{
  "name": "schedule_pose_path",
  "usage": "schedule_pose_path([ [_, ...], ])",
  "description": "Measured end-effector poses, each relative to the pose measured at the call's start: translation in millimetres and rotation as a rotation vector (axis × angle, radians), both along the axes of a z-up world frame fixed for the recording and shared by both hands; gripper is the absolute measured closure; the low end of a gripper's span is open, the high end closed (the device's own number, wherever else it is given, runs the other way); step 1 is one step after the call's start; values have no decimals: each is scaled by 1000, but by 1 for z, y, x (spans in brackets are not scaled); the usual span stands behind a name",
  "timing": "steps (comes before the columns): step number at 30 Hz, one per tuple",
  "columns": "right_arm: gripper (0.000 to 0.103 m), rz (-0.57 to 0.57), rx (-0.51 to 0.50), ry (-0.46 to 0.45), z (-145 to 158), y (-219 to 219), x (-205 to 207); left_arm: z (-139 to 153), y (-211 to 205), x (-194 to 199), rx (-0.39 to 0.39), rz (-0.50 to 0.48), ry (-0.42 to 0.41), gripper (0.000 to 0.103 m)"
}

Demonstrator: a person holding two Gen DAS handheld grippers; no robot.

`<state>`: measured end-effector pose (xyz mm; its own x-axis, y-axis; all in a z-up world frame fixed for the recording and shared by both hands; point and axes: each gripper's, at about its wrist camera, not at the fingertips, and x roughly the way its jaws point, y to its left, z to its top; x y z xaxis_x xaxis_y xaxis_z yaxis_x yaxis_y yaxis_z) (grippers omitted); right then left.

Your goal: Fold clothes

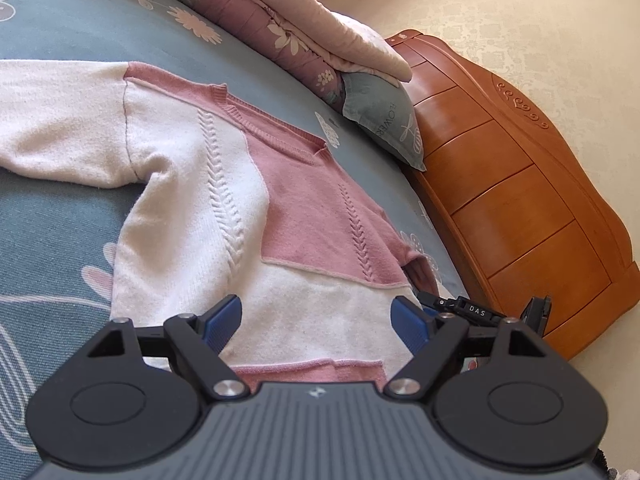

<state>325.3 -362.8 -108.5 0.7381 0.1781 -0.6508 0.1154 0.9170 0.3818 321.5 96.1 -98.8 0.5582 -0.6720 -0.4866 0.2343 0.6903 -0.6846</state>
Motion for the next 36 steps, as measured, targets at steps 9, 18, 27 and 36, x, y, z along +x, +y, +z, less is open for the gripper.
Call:
schedule_pose_path([
  [9, 40, 122, -327, -12, -10, 60, -7, -4, -6, 1, 17, -19, 11, 21],
  [18, 35, 196, -625, -25, -6, 83, -11, -6, -10, -1, 30, -30, 17, 21],
  [27, 79, 257, -433, 22, -3, 80, -12, -7, -15, -2, 45, -42, 17, 21],
  [36, 89, 203, -494, 24, 9, 75, -12, -5, -13, -3, 32, -42, 13, 21],
])
